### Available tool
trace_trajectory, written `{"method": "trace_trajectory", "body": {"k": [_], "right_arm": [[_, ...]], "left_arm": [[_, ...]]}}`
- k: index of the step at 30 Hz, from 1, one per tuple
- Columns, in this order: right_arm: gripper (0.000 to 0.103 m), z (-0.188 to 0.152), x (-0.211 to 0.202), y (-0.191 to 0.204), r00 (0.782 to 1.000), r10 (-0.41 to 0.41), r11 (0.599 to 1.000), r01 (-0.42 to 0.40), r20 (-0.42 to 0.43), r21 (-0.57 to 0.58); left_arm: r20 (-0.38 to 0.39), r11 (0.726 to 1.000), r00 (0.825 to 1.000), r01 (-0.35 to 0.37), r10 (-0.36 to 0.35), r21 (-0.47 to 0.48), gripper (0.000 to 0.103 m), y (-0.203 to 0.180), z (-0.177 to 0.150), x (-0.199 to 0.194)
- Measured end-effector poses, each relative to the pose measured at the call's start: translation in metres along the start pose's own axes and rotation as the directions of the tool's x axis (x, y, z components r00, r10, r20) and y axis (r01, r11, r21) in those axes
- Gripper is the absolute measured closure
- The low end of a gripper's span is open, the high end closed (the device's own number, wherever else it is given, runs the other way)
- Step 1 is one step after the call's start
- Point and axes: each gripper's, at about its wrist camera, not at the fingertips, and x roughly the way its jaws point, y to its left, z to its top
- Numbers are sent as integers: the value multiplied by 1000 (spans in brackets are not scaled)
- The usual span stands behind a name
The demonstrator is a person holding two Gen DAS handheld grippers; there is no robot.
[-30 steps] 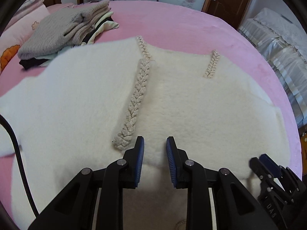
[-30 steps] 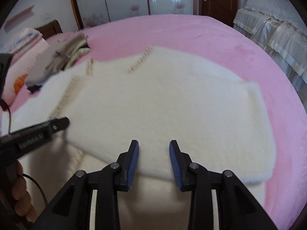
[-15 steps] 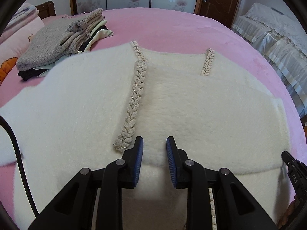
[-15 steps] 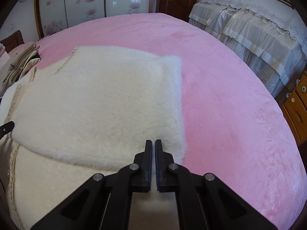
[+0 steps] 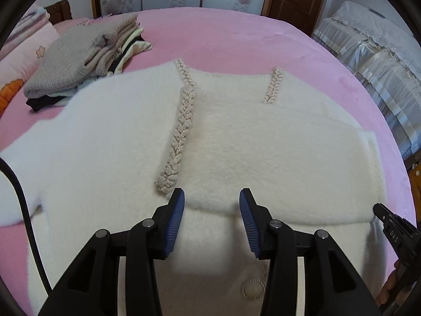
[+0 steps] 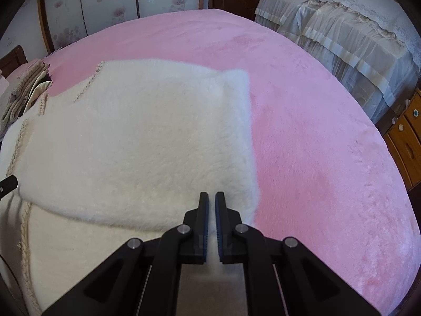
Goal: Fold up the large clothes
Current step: 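Grasp the other sleeve cuff with the left gripper and lift it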
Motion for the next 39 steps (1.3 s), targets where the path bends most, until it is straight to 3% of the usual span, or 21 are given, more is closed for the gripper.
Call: {"method": "trace_trajectory", "body": {"k": [2, 4, 6, 8, 11, 17, 22, 27, 31, 35, 39], "right_arm": [[96, -2, -14, -1, 999, 46, 998, -45, -26, 39], [94, -7, -33, 1, 997, 74, 996, -72, -26, 57], [89, -16, -57, 7, 997, 79, 996, -78, -7, 53], [71, -28, -87, 16, 994, 101, 994, -102, 30, 50], [61, -48, -127, 30, 987, 140, 989, -144, 78, 38], [61, -88, -194, 71, 963, 239, 971, -238, 124, -24], [61, -102, -230, 110, 942, 302, 951, -287, 143, -118], [61, -102, -258, 155, 919, 338, 931, -295, 203, -216], [61, -94, -268, 196, 895, 383, 907, -318, 227, -276], [61, -86, -262, 240, 887, 404, 889, -324, 221, -325], [61, -79, -238, 290, 894, 405, 877, -319, 193, -360]], "left_arm": [[12, 999, 1000, -6, 5, 34, 60, -2, -2, -21], [14, 998, 1000, 21, -22, 62, 53, -2, -4, -47], [33, 996, 997, 73, -75, 59, 36, 2, -10, -79], [57, 993, 993, 104, -106, 50, 27, 9, -15, -110], [67, 992, 990, 125, -127, 27, 26, 25, -26, -152], [84, 999, 996, 26, -24, -33, 26, 73, -57, -215], [82, 995, 996, -37, 44, -88, 26, 141, -80, -252], [80, 982, 988, -117, 129, -145, 26, 222, -96, -269], [41, 968, 994, -91, 103, -233, 26, 290, -101, -265], [10, 952, 995, -96, 103, -290, 26, 346, -104, -241], [-49, 935, 996, -89, 77, -343, 26, 395, -108, -201]]}}
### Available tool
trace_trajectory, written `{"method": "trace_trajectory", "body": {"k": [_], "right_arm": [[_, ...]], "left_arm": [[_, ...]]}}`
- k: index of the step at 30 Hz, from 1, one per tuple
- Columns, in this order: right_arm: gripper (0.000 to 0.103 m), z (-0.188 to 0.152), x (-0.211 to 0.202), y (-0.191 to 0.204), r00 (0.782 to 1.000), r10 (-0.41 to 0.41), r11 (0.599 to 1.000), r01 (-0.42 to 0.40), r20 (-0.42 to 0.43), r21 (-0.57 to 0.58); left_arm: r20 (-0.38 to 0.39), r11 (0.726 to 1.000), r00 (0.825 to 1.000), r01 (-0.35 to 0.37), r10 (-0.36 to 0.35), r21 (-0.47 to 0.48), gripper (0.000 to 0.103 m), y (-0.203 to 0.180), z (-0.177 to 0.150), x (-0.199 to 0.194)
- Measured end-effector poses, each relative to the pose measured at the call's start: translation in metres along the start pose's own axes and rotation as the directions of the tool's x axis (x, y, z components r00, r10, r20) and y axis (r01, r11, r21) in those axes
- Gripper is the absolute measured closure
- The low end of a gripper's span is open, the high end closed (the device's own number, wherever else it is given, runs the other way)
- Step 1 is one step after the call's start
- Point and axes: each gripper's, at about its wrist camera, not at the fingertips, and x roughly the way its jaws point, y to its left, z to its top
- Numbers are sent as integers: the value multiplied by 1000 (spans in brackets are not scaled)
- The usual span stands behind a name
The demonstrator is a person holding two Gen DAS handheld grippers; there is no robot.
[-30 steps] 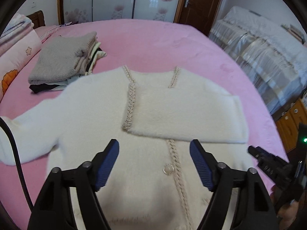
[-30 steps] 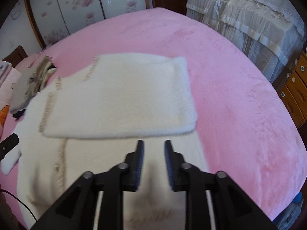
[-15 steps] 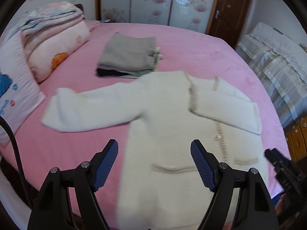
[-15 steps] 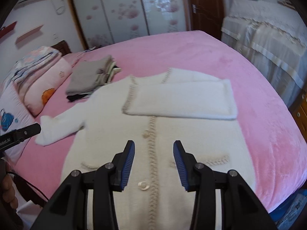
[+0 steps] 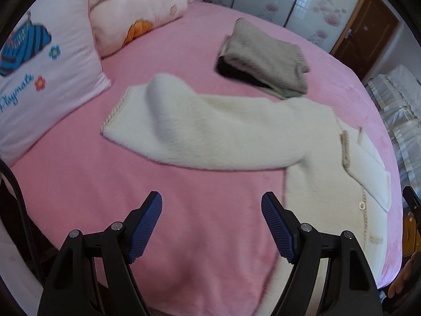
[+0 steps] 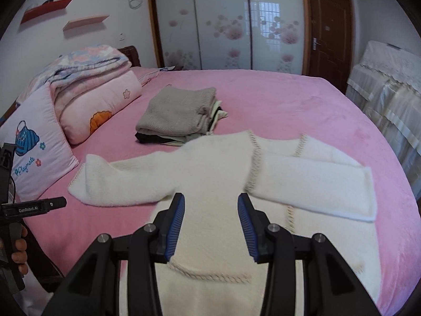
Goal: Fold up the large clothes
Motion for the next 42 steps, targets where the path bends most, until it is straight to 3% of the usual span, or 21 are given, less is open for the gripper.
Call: {"method": "trace_trajectory", "body": {"k": [5, 12, 15, 17, 22, 23, 24, 25, 27, 29, 34, 39, 42], "right_arm": [[61, -3, 52, 31, 995, 47, 999, -46, -85, 13], [61, -21, 94, 57, 985, 67, 998, -69, -157, -12], [61, -26, 106, 57, 982, 66, 998, -68, -179, -2], [61, -28, 114, 55, 979, 66, 998, -66, -191, 4], [61, -32, 129, 50, 976, 54, 999, -53, -209, 9], [61, -33, 131, 48, 976, 56, 998, -54, -212, 14], [61, -34, 133, 46, 975, 59, 998, -56, -215, 20], [61, -35, 134, 46, 974, 61, 998, -57, -216, 24], [61, -37, 136, 43, 974, 64, 998, -58, -220, 30], [61, -38, 136, 40, 974, 65, 998, -59, -219, 31], [61, -38, 125, 22, 980, 48, 999, -42, -191, 33], [61, -35, 107, -14, 988, 30, 995, -15, -152, 98], [61, -36, 93, -43, 992, 1, 989, 17, -123, 148]], "left_arm": [[-69, 988, 995, 67, -77, -137, 26, 48, 12, 58], [-52, 954, 992, 99, -118, -282, 27, 87, 32, 107], [-90, 953, 995, 23, -52, -302, 27, 94, 39, 130], [-108, 946, 993, 14, -52, -325, 27, 98, 40, 145], [-59, 945, 998, 0, -20, -327, 28, 90, 40, 153], [-46, 946, 999, -8, -8, -324, 37, 88, 40, 153], [-30, 947, 1000, -15, 6, -322, 54, 85, 41, 152], [-21, 948, 1000, -21, 15, -319, 62, 83, 42, 152], [4, 948, 998, -54, 58, -314, 95, 81, 47, 148], [24, 945, 996, -76, 88, -318, 96, 75, 53, 144], [160, 966, 978, -91, 133, -242, 97, 31, 66, 95], [294, 996, 955, 60, -38, -65, 96, -65, 70, 41], [306, 986, 939, 132, -157, 102, 96, -139, 55, 27]]}}
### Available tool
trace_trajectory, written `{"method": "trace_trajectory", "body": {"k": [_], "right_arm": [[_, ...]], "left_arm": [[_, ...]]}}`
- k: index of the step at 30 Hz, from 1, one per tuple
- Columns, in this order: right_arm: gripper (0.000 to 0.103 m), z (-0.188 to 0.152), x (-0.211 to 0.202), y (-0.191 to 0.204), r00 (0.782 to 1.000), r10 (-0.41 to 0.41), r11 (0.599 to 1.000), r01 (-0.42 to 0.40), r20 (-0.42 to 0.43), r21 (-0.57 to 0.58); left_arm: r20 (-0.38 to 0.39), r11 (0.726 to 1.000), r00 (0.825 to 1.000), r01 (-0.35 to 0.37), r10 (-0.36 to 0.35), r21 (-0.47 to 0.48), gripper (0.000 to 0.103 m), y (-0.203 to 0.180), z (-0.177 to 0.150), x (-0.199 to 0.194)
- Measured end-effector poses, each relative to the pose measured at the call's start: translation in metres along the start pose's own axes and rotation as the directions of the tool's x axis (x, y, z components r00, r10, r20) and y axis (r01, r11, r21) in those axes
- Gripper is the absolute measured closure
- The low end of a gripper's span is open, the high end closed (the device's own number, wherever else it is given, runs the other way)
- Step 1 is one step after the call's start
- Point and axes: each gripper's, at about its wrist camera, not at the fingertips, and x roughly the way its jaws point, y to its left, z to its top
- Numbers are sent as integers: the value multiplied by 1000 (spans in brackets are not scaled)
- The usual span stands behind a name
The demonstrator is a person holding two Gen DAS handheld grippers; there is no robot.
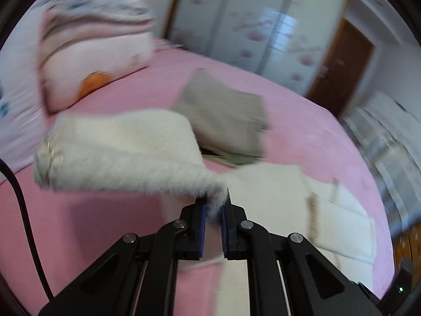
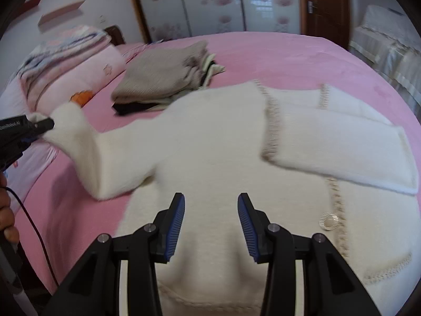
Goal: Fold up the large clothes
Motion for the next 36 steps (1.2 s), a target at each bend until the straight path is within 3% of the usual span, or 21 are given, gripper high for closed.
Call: {"method": "trace_trajectory", "body": {"k": [4, 7, 10, 13, 20, 27, 32, 36], "right_arm": [[61, -4, -17, -51, 998, -62, 995, 60, 25, 81], [61, -10, -23, -89, 994, -110, 985, 107, 15, 132], [61, -19, -23, -121, 991, -134, 975, 134, -12, 177], [61, -25, -21, -145, 992, -122, 968, 126, -30, 217], [61, -25, -10, -150, 999, -3, 970, 12, -37, 244], [61, 9, 14, -135, 992, 119, 971, -109, -32, 212], [61, 28, 49, -130, 983, 159, 974, -140, -91, 180], [61, 31, 79, -124, 976, 160, 977, -135, -150, 163]], "left_arm": [[-65, 981, 991, 122, -113, 153, 95, -93, -32, 20], [-188, 962, 967, 204, -170, 180, 83, -138, -65, 49], [-290, 950, 945, 221, -152, 223, 78, -166, -97, 72], [-319, 941, 940, 208, -118, 266, 76, -173, -117, 76], [-298, 951, 952, 157, -74, 267, 61, -156, -125, 60], [-233, 966, 971, 14, 47, 256, 55, -111, -122, 40], [-229, 972, 961, -103, 152, 213, 55, -70, -124, 38], [-258, 977, 948, -151, 187, 153, 55, -40, -128, 45]]}}
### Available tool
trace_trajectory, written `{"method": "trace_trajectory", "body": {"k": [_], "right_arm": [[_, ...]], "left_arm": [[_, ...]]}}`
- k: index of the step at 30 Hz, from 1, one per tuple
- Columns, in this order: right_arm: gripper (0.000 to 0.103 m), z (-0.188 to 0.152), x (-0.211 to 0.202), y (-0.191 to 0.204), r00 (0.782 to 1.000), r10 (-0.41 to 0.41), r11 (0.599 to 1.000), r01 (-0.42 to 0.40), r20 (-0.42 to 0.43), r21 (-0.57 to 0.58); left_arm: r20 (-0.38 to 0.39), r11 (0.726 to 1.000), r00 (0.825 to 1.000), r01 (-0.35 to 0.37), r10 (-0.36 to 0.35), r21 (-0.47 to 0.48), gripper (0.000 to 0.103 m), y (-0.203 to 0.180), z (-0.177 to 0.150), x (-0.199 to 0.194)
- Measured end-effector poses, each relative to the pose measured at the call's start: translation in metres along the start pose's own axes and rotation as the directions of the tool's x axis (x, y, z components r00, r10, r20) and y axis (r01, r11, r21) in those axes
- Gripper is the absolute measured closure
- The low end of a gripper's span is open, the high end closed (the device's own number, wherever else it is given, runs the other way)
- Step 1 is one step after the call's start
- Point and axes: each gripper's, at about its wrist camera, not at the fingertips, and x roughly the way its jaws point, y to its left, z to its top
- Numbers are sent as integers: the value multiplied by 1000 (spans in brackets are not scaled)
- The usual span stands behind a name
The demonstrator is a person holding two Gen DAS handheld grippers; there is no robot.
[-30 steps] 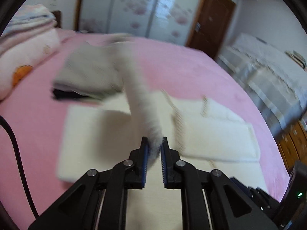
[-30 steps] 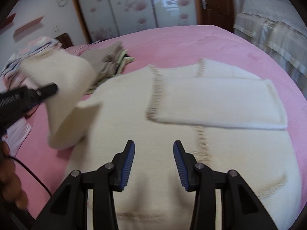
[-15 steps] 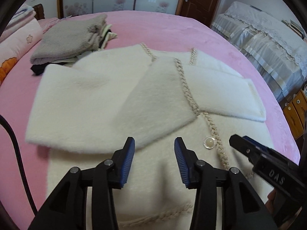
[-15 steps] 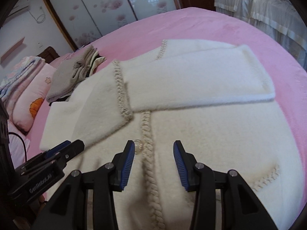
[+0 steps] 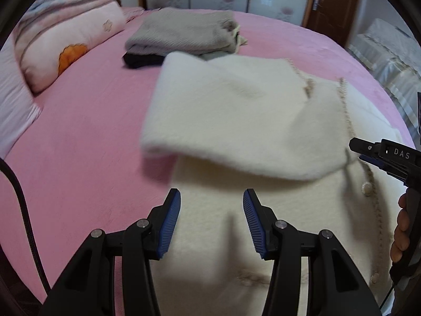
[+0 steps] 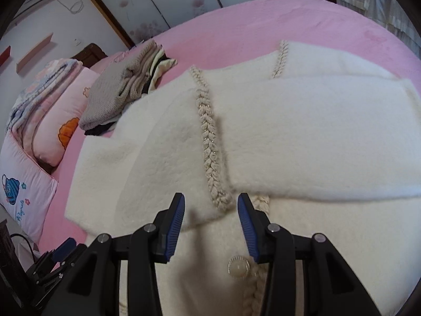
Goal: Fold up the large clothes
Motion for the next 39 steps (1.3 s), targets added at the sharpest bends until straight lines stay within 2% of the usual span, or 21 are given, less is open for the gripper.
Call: {"method": "trace_trajectory", "body": {"k": [3, 4, 5, 7, 10, 12, 14, 16, 17, 19, 22, 24, 25, 28, 31, 33, 35, 37, 38, 39], "right_arm": [[64, -1, 15, 9, 1000, -22, 999, 21, -21, -37], [81, -1, 15, 15, 999, -41, 997, 39, -23, -66], [88, -1, 12, 20, 999, -39, 995, 36, -22, -91], [89, 3, -5, 35, 1000, -23, 989, 25, 19, -143], [89, 21, -52, 67, 988, 4, 967, 35, 153, -251], [89, 40, -88, 82, 968, 32, 956, 44, 249, -291], [90, 60, -123, 90, 929, 12, 943, 112, 370, -312], [90, 74, -149, 87, 881, -31, 939, 187, 473, -289], [90, 79, -157, 80, 861, -65, 938, 226, 504, -264], [89, 83, -162, 58, 852, -116, 940, 260, 511, -220], [89, 72, -140, 14, 877, -215, 938, 309, 430, -161], [89, 56, -106, -16, 904, -288, 927, 346, 316, -145], [87, 43, -83, -35, 917, -328, 921, 364, 226, -141], [87, 6, -43, -69, 907, -416, 899, 422, 69, -117], [85, -14, -55, -85, 944, -324, 943, 327, 55, -56], [81, -13, -68, -87, 961, -265, 963, 268, 82, -21], [63, -3, -79, -89, 965, -230, 973, 231, 125, 5], [54, 11, -83, -93, 964, -212, 977, 210, 161, 29], [54, 19, -83, -94, 964, -203, 979, 200, 169, 37], [54, 27, -80, -95, 966, -192, 981, 189, 174, 37]], "left_arm": [[-11, 999, 1000, -15, 15, -35, 55, 13, -1, 8], [-11, 999, 1000, -23, 23, -40, 55, 16, -1, 10], [-8, 999, 999, -33, 33, -43, 55, 17, 0, 13], [-6, 997, 999, -49, 48, -51, 55, 21, 2, 19], [0, 996, 998, -60, 60, -70, 55, 22, 9, 27], [2, 994, 998, -61, 61, -88, 55, 20, 15, 33], [8, 993, 999, -53, 54, -103, 55, 18, 22, 37], [11, 993, 999, -44, 45, -111, 55, 12, 29, 42], [15, 993, 999, -40, 42, -114, 55, 9, 32, 44], [14, 994, 999, -33, 35, -107, 55, 3, 36, 49], [11, 996, 999, -45, 46, -80, 55, -6, 39, 56], [10, 997, 998, -57, 58, -55, 55, -10, 39, 60], [6, 997, 998, -59, 59, -43, 55, -10, 39, 61], [-6, 999, 999, -35, 35, -14, 55, -9, 38, 57], [-29, 999, 999, 40, -40, 23, 55, -3, 38, 47], [-27, 994, 994, 106, -105, 36, 55, 3, 40, 36], [-11, 987, 988, 157, -157, 32, 55, 8, 44, 22], [20, 982, 982, 189, -189, 22, 48, 13, 55, 12], [39, 982, 981, 187, -187, 16, 39, 15, 61, 10], [59, 985, 983, 175, -175, 7, 36, 17, 69, 11]]}}
